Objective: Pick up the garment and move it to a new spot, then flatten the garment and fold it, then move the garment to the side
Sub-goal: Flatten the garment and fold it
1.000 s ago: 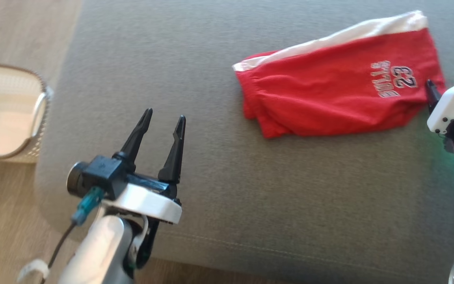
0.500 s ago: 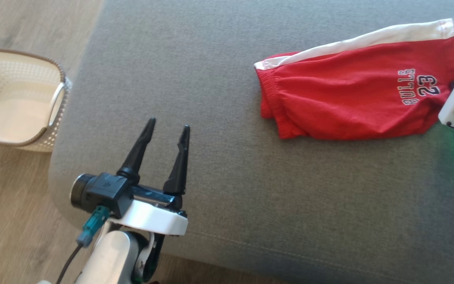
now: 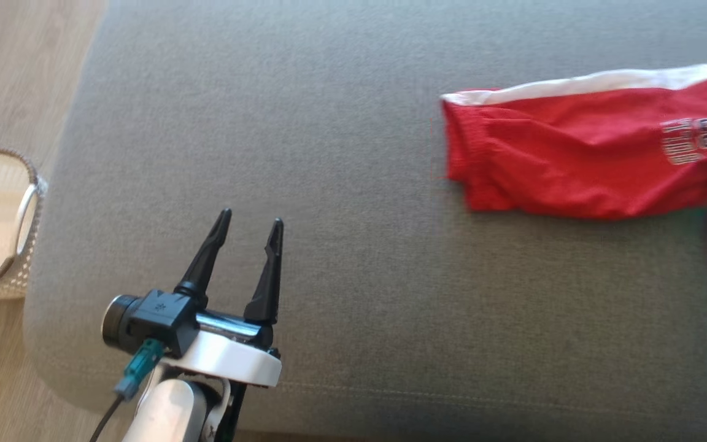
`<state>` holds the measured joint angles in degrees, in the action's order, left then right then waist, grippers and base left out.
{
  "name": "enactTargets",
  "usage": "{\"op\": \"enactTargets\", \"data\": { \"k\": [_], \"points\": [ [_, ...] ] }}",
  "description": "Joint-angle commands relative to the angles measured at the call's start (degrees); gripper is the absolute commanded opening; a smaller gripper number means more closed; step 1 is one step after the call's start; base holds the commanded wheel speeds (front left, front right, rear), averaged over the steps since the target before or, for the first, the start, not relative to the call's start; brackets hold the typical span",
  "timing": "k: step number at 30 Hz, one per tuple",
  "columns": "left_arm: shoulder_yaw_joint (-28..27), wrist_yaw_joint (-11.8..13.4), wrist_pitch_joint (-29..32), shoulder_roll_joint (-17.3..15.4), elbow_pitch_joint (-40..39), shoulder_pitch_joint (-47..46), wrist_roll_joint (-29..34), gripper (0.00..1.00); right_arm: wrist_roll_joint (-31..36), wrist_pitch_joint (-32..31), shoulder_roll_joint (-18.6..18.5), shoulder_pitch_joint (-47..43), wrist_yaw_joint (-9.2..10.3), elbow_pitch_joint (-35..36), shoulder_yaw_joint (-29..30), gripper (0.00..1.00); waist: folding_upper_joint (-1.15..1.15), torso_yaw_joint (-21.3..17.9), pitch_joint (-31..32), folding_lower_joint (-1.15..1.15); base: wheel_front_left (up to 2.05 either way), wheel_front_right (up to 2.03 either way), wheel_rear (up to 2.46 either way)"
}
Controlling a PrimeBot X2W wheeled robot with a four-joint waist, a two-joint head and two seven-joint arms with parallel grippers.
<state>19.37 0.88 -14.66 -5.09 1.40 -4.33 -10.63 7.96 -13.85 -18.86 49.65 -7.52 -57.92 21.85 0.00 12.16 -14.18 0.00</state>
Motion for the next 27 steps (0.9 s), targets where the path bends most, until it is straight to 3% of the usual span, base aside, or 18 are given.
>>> {"op": "enactTargets", "data": {
  "k": [1,7,20,27],
  "points": [
    [-1.89,-0.63,-0.34,0.16,-1.57,-0.83,0.79,1.00,-0.36,0.47,-1.74,0.61,0.03,3.18,-2.03,0.00,0.00,-0.84,0.90,0.00,0.00,0.00,0.00],
    [-2.29,-0.95,-0.34,0.30,-1.25,-0.39,1.48,1.00,-2.94,1.18,0.27,1.04,0.03,6.05,-5.81,0.00,0.00,-1.58,1.84,0.00,0.00,0.00,0.00],
    [-2.38,-0.77,-0.34,0.64,0.44,2.71,1.92,1.00,-16.17,-2.50,7.03,-2.77,0.03,19.10,-27.45,0.00,0.00,-3.09,7.62,0.00,0.00,0.00,0.00],
    [-2.53,-0.47,-0.34,0.98,0.05,3.20,1.50,1.00,-20.45,-4.26,10.14,-7.76,0.03,26.28,-34.40,0.00,0.00,-2.38,7.66,0.00,0.00,0.00,0.00]
  ]
}}
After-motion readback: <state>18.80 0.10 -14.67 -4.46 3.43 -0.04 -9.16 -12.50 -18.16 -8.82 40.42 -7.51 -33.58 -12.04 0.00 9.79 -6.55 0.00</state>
